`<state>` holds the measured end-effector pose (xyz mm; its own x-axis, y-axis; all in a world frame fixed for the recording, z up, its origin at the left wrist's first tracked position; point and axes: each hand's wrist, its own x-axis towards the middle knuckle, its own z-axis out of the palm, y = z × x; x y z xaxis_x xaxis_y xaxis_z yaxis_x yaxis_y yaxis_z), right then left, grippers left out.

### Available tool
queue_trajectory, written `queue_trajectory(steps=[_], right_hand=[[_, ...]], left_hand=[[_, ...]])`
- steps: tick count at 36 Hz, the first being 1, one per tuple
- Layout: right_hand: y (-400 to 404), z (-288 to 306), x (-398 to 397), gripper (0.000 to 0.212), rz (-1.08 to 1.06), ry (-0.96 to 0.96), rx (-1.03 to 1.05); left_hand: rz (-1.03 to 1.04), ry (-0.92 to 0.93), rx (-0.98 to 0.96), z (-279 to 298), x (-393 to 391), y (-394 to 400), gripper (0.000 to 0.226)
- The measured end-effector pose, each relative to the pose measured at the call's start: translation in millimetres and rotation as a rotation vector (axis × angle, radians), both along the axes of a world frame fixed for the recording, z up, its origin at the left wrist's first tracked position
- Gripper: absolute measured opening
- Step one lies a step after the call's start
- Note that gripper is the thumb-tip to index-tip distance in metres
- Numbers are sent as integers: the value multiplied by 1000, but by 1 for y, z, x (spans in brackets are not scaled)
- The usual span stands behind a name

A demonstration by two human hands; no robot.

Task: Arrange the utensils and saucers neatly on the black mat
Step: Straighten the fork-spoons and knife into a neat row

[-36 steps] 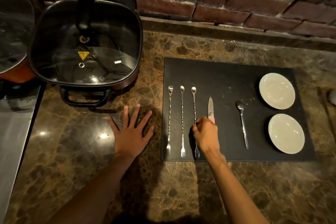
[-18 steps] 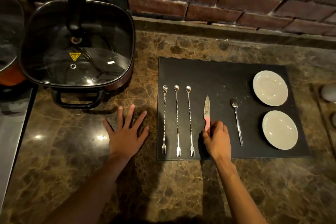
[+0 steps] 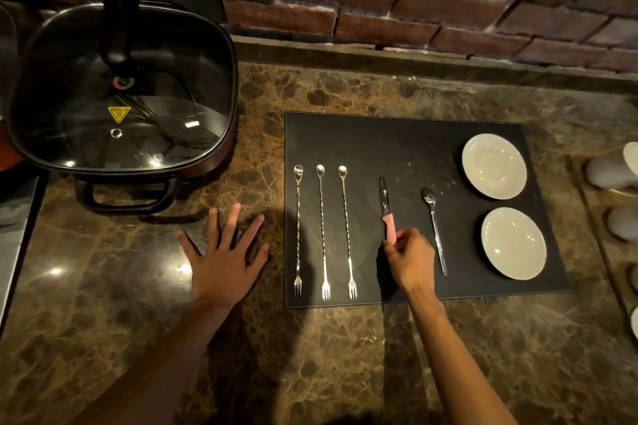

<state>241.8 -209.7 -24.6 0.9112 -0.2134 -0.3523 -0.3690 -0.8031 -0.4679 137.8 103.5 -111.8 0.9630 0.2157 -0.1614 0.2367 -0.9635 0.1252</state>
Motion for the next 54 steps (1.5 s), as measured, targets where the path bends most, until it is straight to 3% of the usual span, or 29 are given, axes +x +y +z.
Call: queue_trajectory(steps=[6, 10, 19, 45, 54], right_hand=[[-3, 0, 6, 18, -13, -7, 29], [-1, 1, 3, 15, 87, -83, -82], [14, -3, -13, 28, 241, -60, -196], [3, -8, -9, 24, 112, -98, -100], [-6, -4, -2, 36, -10, -114, -47]], left_hand=[[-2, 3, -7, 2, 0, -1, 61], [4, 14, -15, 4, 0, -1, 62], [10, 4, -36, 11, 0, -4, 61], [4, -12, -22, 10, 0, -4, 62], [10, -6, -5, 8, 0, -4, 62]])
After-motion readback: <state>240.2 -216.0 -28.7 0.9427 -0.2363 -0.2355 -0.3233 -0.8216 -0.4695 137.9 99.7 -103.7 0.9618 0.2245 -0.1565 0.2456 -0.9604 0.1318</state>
